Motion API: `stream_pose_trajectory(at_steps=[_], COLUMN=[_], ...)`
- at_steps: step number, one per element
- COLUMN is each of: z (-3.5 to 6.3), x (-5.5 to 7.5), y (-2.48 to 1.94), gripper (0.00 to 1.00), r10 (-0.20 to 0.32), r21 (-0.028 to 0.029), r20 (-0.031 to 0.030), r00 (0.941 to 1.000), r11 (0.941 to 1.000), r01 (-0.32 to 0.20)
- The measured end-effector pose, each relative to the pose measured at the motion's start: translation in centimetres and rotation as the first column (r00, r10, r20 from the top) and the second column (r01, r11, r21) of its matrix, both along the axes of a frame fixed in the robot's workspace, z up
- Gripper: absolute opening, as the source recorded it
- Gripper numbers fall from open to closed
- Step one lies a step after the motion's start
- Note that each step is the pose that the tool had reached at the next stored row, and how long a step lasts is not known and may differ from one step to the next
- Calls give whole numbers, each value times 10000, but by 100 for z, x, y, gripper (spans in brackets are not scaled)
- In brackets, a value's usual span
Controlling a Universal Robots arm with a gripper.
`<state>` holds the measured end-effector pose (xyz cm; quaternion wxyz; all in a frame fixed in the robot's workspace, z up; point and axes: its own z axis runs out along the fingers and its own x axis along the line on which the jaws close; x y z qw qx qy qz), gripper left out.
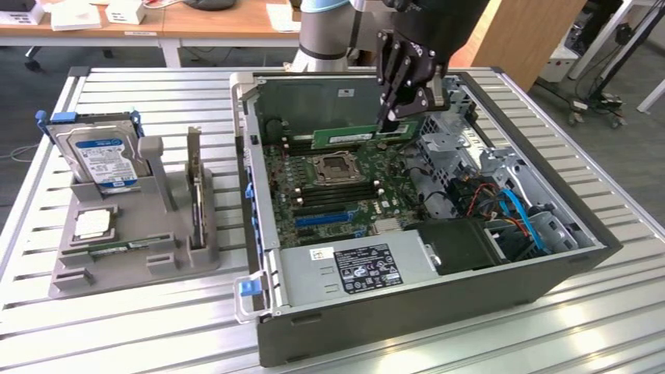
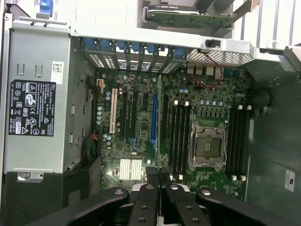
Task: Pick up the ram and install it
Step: 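Pick up the ram and move it above insertion slot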
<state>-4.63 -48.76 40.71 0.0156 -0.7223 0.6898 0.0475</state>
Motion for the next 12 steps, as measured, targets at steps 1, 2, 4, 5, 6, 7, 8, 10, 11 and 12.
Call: stream_pose_trajectory(at_steps=[1, 2, 4, 5, 6, 7, 8, 10, 11, 12], z=[-1, -3, -6, -8, -9, -10, -12, -13, -13, -13], x=[3, 6, 13, 16, 20, 23, 27, 34, 34, 34], y=[0, 0, 0, 0, 0, 0, 0, 0, 0, 0], gripper=[12, 12, 12, 12, 12, 12, 12, 12, 12, 12], r10=[-20, -56, -142, -177, -210, -242, -273, -305, -305, -306], r21=[1, 2, 0, 0, 0, -1, -1, -3, -2, -2], r20=[-3, -7, -12, -17, -26, -36, -46, -51, -51, -51], r00=[10000, 10000, 9999, 9998, 9998, 9997, 9996, 9995, 9995, 9995], r11=[10000, 10000, 9999, 9998, 9998, 9997, 9996, 9995, 9995, 9995], r01=[20, 56, 142, 177, 210, 242, 273, 305, 305, 306])
